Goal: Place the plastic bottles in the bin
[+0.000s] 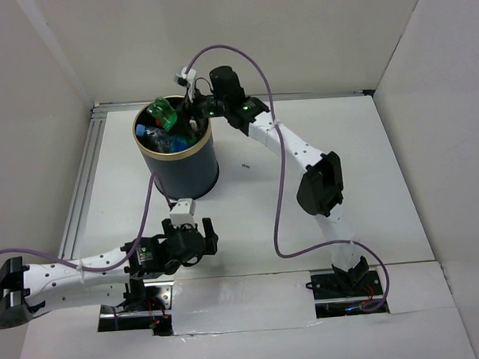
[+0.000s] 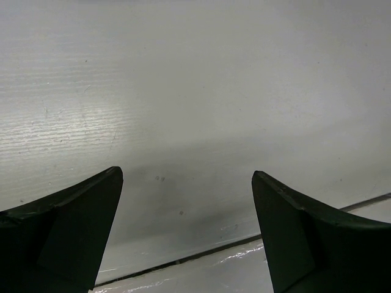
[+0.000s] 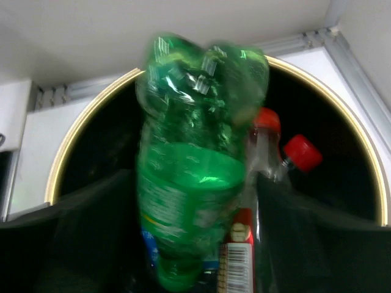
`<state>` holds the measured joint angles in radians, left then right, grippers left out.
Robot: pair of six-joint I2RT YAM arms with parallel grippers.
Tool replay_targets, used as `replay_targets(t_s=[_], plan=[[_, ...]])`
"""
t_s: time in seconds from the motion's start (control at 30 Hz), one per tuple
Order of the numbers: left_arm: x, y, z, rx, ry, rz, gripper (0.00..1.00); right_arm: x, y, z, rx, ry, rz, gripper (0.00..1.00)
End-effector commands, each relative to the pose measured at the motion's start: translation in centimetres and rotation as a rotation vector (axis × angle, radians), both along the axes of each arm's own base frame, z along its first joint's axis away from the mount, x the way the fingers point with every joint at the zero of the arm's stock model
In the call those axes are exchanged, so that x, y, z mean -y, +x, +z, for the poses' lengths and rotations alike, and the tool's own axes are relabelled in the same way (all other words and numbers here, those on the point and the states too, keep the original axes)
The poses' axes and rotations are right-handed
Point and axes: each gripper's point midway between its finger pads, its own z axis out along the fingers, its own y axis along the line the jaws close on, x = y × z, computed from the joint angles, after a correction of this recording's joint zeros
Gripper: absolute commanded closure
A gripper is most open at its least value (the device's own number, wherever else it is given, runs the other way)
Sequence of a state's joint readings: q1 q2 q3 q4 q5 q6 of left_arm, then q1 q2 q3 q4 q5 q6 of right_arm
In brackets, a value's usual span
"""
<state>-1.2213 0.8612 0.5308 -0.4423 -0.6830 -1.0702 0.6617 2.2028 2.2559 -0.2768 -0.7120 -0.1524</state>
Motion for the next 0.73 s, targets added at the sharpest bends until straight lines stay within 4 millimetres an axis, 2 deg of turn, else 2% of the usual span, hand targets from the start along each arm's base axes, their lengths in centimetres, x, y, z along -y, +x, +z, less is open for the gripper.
replay_targets(t_s=[0.0,0.03,0.1,0.13,0.17,0.2,0.23,0.27,0.3,0.33,0.37,0.4,0.43,0.47,0.5,0.53,0.57,0.6,0.63,0.67,0.7], plan=[[0.1,0.7,1.3,0.058,-0.007,0.005,0.00,0.1,0.1,6.1,0.092,0.088,-0.025,0.02],[0.3,0.8,1.7,0.062,-0.016,0.005,0.00,0.3,0.0,6.3,0.079,0.076,-0.034,0.00],[0.3,0.9,1.9,0.069,0.002,-0.009,0.00,1.5,-0.2,9.7,0.134,0.099,-0.087,0.00],[0.5,0.9,2.3,0.076,-0.002,-0.014,0.00,3.2,0.9,10.6,0.143,0.098,-0.146,0.00],[0.7,1.0,2.6,0.084,-0.009,-0.018,0.00,4.7,0.1,13.3,0.171,0.114,-0.192,0.00],[0.8,1.1,2.7,0.094,0.001,-0.032,0.00,6.8,1.6,14.0,0.179,0.103,-0.312,0.00],[1.2,1.2,3.2,0.106,-0.022,-0.045,0.00,9.0,3.1,12.8,0.158,0.070,-0.391,0.00],[1.6,1.3,3.8,0.121,-0.031,-0.054,0.00,11.7,2.4,14.8,0.176,0.079,-0.453,0.00],[1.9,1.3,4.0,0.126,-0.037,-0.072,0.00,13.7,3.0,14.5,0.158,0.067,-0.516,0.00],[2.1,1.4,4.2,0.144,-0.026,-0.090,0.00,15.9,4.3,11.3,0.109,0.000,-0.604,0.00],[2.7,1.5,5.2,0.161,-0.053,-0.104,0.00,18.8,5.1,10.2,0.076,-0.031,-0.687,0.00],[2.9,1.6,5.4,0.174,-0.052,-0.114,0.00,21.3,4.0,10.7,0.063,-0.043,-0.758,0.00],[3.3,1.7,5.8,0.187,-0.043,-0.138,0.00,23.9,4.4,7.4,0.012,-0.125,-0.880,0.00],[3.6,1.6,6.0,0.196,-0.044,-0.154,0.00,26.3,4.3,6.0,-0.009,-0.167,-0.946,0.00],[4.1,1.8,7.0,0.218,-0.071,-0.157,0.00,28.5,2.6,7.1,0.001,-0.151,-1.007,0.00],[4.3,1.7,7.2,0.224,-0.076,-0.172,0.00,30.1,1.9,6.1,-0.005,-0.172,-1.055,0.00],[4.5,1.9,7.1,0.235,-0.060,-0.184,0.00,32.7,1.1,1.7,-0.072,-0.245,-1.105,0.00],[4.9,2.0,7.5,0.249,-0.071,-0.188,0.00,34.5,-0.9,2.7,-0.051,-0.215,-1.131,0.00],[5.1,2.1,7.7,0.263,-0.069,-0.196,0.00,35.6,-1.9,1.5,-0.062,-0.222,-1.145,0.00],[5.3,2.2,7.6,0.263,-0.067,-0.196,0.00,37.0,-3.5,-3.9,-0.135,-0.305,-1.155,0.00],[5.4,2.6,7.3,0.267,-0.050,-0.193,0.00,38.7,-4.4,-5.1,-0.136,-0.315,-1.185,0.00]])
